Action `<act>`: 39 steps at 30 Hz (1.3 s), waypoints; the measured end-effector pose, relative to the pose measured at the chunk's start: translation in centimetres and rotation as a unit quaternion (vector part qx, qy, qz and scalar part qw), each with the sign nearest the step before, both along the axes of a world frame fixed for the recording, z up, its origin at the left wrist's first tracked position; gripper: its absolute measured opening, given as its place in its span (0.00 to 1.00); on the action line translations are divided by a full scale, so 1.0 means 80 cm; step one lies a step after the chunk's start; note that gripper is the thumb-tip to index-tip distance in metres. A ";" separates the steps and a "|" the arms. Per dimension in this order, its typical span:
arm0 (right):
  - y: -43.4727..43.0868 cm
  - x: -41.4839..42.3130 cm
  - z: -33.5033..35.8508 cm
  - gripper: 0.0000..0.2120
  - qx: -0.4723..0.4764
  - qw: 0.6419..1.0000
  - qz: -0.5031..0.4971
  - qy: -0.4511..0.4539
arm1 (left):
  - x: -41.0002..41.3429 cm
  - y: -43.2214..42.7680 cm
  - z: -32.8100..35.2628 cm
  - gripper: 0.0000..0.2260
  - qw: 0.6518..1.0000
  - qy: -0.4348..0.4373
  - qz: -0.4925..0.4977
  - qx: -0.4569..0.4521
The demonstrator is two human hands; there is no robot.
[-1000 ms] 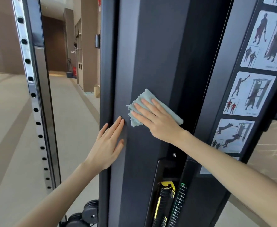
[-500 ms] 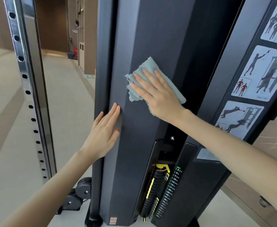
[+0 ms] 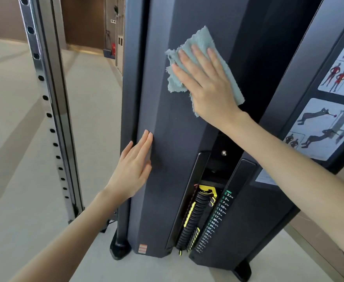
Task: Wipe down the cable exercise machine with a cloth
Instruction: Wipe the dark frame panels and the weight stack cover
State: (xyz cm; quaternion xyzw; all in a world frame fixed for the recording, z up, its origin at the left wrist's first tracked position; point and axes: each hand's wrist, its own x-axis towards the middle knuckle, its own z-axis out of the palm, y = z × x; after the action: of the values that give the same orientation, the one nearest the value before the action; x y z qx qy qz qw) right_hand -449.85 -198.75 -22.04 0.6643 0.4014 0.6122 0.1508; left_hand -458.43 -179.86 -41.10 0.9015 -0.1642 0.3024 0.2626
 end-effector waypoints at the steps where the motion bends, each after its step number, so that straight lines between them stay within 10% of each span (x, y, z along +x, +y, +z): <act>1: -0.002 -0.001 -0.016 0.24 -0.011 1.000 0.003 0.006 | -0.001 0.002 -0.009 0.31 1.000 0.003 0.001 0.007; 30: 0.005 -0.029 -0.280 0.20 -0.122 0.989 -0.049 0.066 | 0.024 0.048 -0.140 0.31 0.996 -0.004 -0.043 0.079; 39: 0.015 -0.022 -0.288 0.21 0.021 0.997 -0.036 0.065 | 0.025 0.048 -0.167 0.28 0.993 0.000 -0.061 0.101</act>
State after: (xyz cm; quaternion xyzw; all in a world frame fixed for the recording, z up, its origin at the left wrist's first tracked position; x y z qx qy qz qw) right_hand -451.58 -197.55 -45.04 0.7195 0.3735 0.5703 0.1327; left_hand -456.45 -175.99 -54.42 0.9118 -0.2483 0.2676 0.1880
